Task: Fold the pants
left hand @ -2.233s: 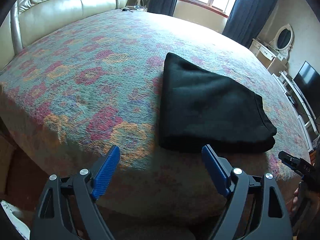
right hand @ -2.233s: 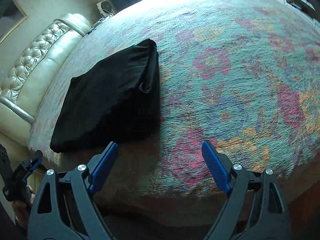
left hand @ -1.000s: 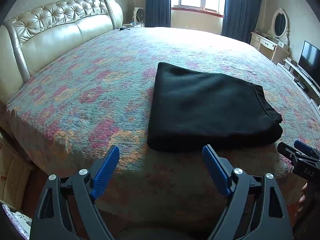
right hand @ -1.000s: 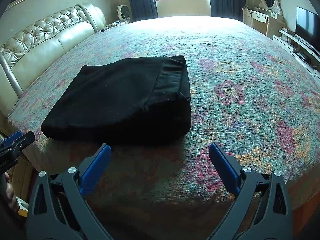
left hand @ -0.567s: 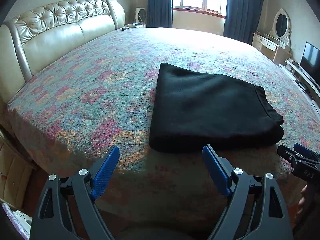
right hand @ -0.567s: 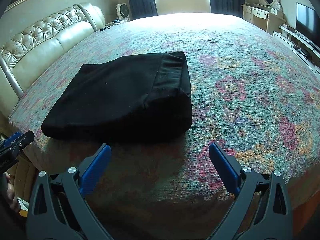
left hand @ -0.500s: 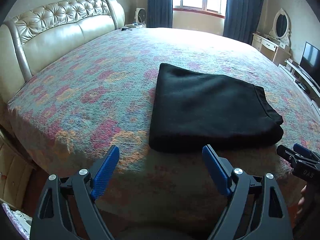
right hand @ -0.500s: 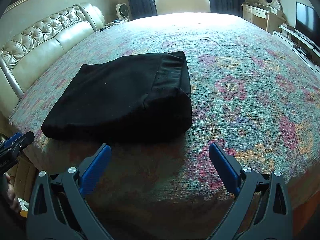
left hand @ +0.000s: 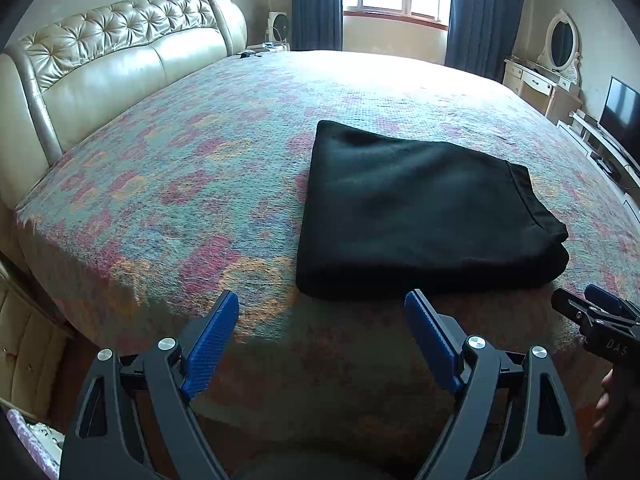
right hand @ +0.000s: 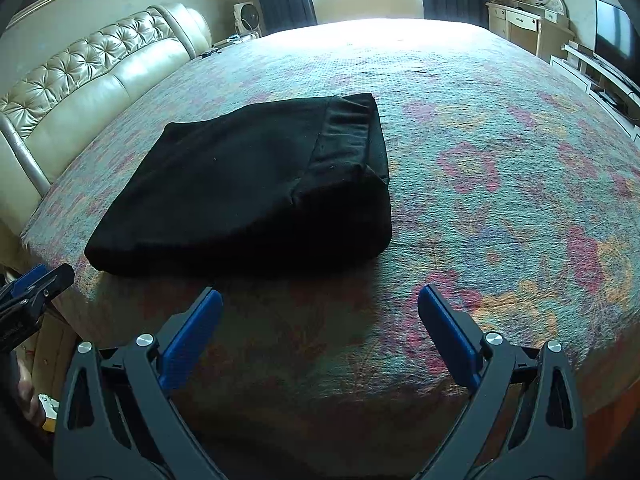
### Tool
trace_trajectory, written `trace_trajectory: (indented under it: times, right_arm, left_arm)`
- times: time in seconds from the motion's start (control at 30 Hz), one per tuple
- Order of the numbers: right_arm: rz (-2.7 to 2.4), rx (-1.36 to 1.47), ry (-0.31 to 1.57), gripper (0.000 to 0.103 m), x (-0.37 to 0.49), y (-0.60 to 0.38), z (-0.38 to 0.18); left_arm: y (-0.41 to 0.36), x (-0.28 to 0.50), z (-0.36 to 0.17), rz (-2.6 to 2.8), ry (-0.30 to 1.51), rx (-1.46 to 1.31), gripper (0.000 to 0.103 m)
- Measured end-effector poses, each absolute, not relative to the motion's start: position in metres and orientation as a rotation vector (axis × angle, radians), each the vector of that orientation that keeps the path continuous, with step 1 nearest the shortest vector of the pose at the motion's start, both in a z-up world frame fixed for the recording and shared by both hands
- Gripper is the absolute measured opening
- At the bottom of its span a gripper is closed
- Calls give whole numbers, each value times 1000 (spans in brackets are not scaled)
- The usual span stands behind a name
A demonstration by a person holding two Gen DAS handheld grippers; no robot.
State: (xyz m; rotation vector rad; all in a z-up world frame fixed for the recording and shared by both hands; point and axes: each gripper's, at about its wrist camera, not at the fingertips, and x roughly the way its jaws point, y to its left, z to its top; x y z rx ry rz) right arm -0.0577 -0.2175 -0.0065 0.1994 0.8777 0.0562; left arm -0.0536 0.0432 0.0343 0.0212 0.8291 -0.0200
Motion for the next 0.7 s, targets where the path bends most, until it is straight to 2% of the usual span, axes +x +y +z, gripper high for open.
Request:
trace_trajectory:
  times: [0.7]
  right_arm:
    - [82,216,903,98,-57,-215,-11]
  left_arm:
    - [36,-52,52,13,757,45,84]
